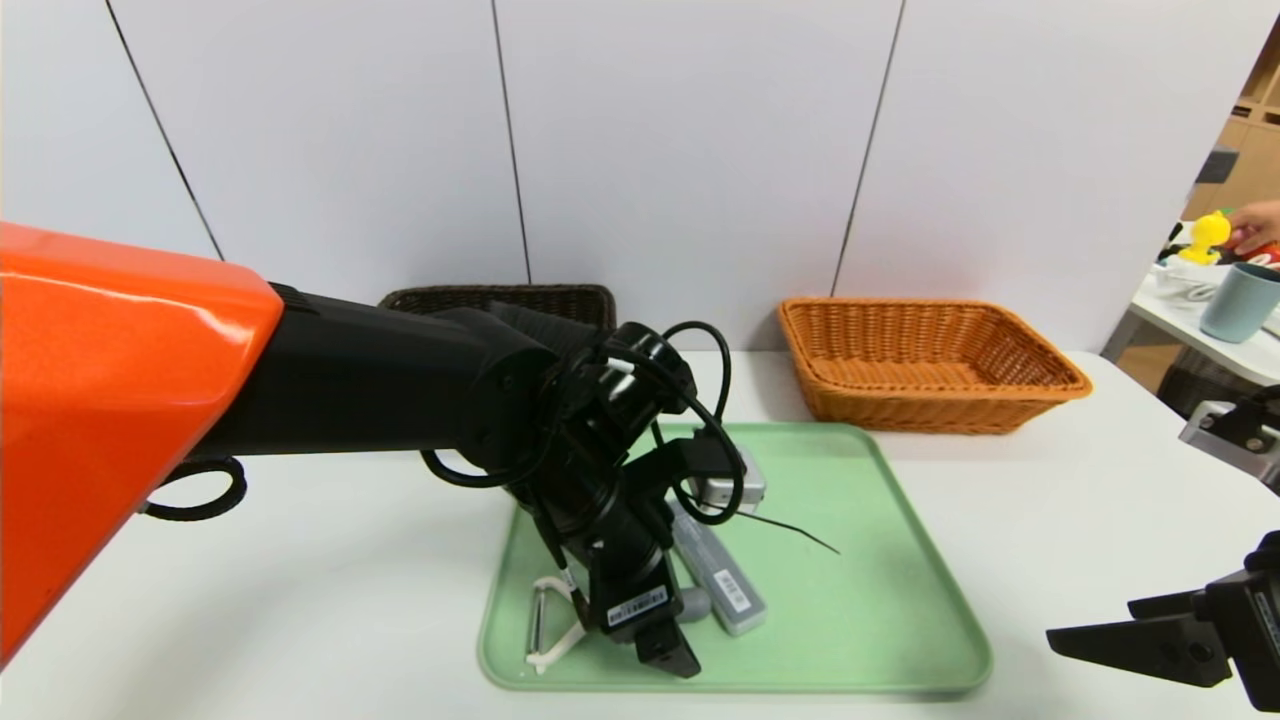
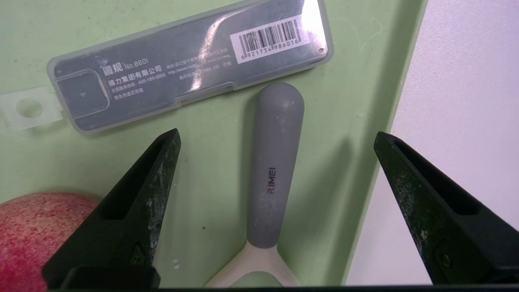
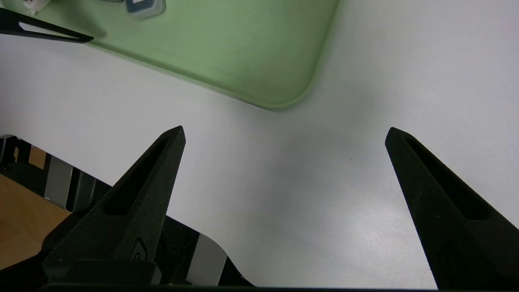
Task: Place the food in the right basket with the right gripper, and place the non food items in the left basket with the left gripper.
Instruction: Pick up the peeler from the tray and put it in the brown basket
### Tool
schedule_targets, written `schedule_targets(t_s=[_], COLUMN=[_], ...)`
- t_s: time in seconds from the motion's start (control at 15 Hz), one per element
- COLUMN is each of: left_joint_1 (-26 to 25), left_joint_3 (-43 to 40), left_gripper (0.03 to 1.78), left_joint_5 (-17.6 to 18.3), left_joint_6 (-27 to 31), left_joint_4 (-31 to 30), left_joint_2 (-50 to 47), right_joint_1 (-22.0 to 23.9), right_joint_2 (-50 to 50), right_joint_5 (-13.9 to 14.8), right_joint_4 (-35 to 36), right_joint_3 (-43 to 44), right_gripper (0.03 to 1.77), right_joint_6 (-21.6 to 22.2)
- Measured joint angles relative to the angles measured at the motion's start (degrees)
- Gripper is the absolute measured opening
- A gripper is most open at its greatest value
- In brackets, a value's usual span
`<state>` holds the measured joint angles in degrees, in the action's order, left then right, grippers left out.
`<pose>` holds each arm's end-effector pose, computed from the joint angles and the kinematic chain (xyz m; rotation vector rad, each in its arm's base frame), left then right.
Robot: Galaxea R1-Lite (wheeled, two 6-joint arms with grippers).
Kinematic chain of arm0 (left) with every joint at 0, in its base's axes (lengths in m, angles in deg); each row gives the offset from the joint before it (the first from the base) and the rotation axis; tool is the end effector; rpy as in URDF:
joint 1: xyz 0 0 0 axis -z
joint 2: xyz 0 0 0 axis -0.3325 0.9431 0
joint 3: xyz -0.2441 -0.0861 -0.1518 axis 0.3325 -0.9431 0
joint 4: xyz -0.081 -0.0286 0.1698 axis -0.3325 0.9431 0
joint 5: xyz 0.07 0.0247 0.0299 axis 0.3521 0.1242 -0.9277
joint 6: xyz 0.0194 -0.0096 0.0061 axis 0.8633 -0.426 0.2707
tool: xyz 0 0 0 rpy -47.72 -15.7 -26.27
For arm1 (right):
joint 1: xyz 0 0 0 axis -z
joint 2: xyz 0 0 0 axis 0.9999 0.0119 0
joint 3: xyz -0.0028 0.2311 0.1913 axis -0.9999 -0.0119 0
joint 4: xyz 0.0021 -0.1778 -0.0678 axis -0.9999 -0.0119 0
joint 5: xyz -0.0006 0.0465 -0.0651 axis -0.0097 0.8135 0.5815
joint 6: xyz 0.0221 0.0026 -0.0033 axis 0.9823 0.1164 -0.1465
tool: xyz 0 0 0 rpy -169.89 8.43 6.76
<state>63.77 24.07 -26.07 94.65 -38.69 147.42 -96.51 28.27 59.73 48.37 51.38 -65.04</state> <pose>0.2612 -0.2649 0.1555 0.7092 0.8299 -1.2594 0.1346 0.0246 0.2035 0.0905 0.9424 0.4445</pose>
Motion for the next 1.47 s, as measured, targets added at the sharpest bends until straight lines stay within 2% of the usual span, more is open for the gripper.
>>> schedule_targets(t_s=[0.4,0.6,1.47], left_joint_1=[-0.1,-0.2,-1.4], left_joint_3=[-0.2,0.0,2.3], left_gripper=[1.69,1.69,1.69], left_joint_5=[-0.6,-2.9,-3.4], left_joint_6=[0.7,0.8,-1.1], left_joint_4=[0.2,1.0,6.3], left_joint_2=[-0.1,-0.1,0.8], right_joint_1=[0.7,0.8,0.9], right_joint_2=[-0.4,-0.6,-1.0], right_joint_5=[0.0,0.0,-0.2], right_joint_4=[0.0,0.0,0.0], right_joint_3=[-0.3,-0.4,-0.9], right_gripper=[1.71,1.71,1.71], right_joint_6=[0.0,0.0,0.0])
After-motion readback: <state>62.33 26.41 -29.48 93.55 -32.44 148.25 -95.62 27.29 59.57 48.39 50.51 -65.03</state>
